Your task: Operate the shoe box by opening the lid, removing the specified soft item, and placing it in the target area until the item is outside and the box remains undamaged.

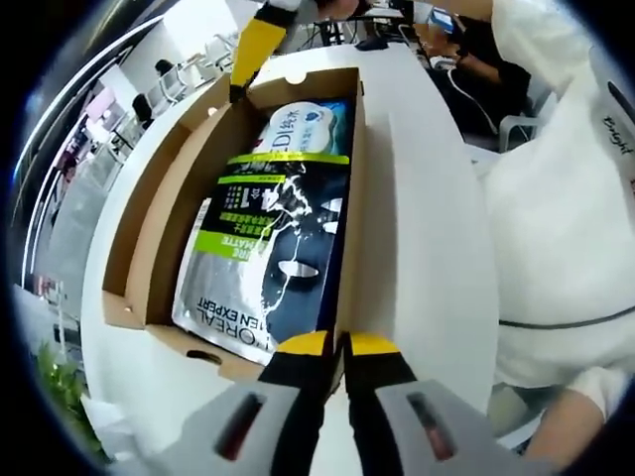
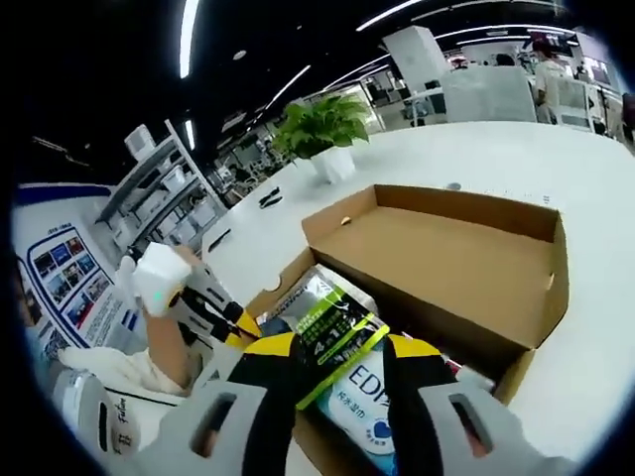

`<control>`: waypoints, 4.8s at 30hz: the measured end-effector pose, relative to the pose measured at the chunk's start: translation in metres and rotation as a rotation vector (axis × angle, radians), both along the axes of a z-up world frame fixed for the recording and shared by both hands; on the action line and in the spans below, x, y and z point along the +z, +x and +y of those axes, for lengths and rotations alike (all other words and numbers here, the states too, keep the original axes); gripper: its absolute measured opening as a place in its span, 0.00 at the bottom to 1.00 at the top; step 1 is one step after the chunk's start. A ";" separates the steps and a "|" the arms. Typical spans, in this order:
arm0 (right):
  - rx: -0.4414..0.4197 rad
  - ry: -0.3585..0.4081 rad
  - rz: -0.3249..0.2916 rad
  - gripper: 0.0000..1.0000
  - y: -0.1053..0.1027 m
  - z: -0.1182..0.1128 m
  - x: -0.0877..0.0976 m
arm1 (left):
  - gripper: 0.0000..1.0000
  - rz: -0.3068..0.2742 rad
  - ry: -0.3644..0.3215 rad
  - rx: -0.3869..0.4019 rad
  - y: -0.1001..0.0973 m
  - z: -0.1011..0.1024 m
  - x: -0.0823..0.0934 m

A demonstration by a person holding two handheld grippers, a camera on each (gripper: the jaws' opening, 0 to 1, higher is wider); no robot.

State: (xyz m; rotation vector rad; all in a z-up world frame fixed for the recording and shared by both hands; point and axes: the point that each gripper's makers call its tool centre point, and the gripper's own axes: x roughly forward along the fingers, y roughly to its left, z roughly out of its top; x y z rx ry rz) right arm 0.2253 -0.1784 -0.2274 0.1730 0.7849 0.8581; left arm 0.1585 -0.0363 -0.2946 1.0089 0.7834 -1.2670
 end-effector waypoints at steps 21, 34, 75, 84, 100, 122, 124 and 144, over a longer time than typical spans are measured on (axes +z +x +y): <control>-0.005 -0.034 0.133 0.24 0.012 0.024 -0.051 | 0.05 -0.017 0.003 -0.023 -0.001 0.000 0.000; -0.025 0.141 0.194 0.20 0.013 0.035 -0.024 | 0.05 -0.021 0.005 -0.029 0.000 -0.001 0.000; -0.080 0.220 0.319 0.02 0.011 0.065 -0.038 | 0.05 -0.011 -0.004 -0.017 0.000 -0.001 0.000; -0.082 0.265 0.343 0.00 0.012 0.067 -0.026 | 0.05 -0.013 -0.005 -0.016 -0.001 -0.001 0.000; 0.002 0.357 0.284 0.00 0.007 0.066 0.020 | 0.05 -0.015 -0.010 -0.016 0.000 -0.001 0.000; -0.008 0.446 0.235 0.00 -0.003 0.040 0.053 | 0.05 -0.020 -0.009 -0.009 0.000 0.000 0.000; -0.007 0.461 0.234 0.00 -0.004 0.037 0.059 | 0.05 -0.020 -0.009 -0.010 0.000 0.000 0.000; 0.051 0.613 0.170 0.00 -0.031 0.007 0.110 | 0.05 -0.026 -0.008 -0.022 -0.001 0.000 0.000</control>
